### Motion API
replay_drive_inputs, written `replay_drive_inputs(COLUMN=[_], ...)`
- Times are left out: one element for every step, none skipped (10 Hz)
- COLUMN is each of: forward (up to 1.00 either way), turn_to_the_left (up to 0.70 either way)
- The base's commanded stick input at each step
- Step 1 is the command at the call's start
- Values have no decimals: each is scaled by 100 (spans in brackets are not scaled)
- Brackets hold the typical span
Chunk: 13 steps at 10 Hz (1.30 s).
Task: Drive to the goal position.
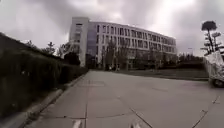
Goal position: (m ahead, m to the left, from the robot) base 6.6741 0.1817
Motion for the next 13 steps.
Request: replay_drive_inputs(forward=[29,26,49,63,69,76,81,81,81,81,81,81,80], turn_to_the_left=[0,0,0,0,0,0,0,0,0,0,0,0,0])
